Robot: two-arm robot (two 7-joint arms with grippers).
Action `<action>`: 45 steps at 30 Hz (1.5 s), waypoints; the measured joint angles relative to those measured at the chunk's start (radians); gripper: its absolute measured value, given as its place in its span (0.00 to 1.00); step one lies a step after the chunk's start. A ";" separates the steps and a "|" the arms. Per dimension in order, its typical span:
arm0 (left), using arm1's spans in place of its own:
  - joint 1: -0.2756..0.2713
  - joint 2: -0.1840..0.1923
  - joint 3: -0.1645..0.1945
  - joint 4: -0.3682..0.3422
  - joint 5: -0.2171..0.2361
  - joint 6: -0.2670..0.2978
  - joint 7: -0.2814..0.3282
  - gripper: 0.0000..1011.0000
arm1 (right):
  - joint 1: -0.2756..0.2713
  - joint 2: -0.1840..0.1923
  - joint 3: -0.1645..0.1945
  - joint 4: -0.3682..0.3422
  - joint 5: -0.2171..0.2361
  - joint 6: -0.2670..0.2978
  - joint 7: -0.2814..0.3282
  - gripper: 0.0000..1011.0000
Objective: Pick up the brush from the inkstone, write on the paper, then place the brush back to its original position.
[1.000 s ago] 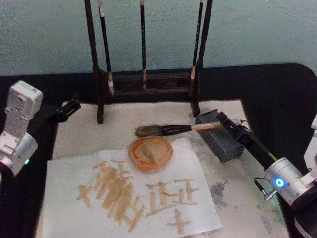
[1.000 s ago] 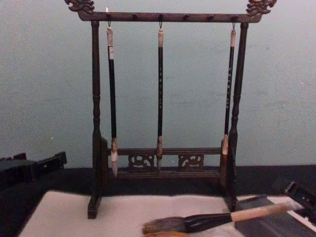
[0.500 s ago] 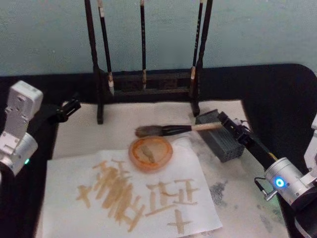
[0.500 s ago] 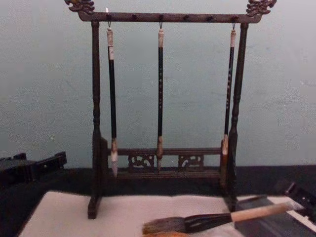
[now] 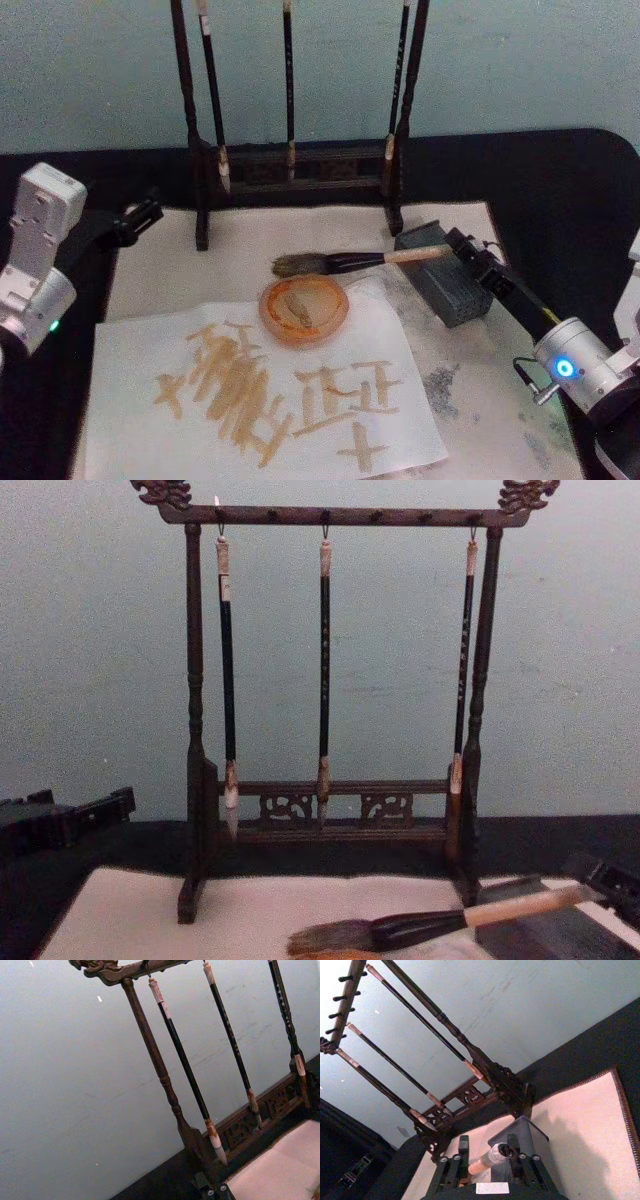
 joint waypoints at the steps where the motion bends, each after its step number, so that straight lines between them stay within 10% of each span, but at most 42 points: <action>1: 0.000 0.000 0.000 0.000 0.000 0.000 0.000 0.99 | 0.000 0.000 0.000 0.000 0.000 0.000 0.000 0.49; 10: 0.000 0.000 0.000 0.000 0.000 0.000 0.000 0.99 | 0.000 0.000 0.000 0.000 0.002 0.001 0.002 0.21; 45: 0.000 0.000 0.000 0.000 0.000 0.000 0.000 0.99 | -0.024 0.010 -0.014 -0.081 -0.031 -0.008 0.011 0.20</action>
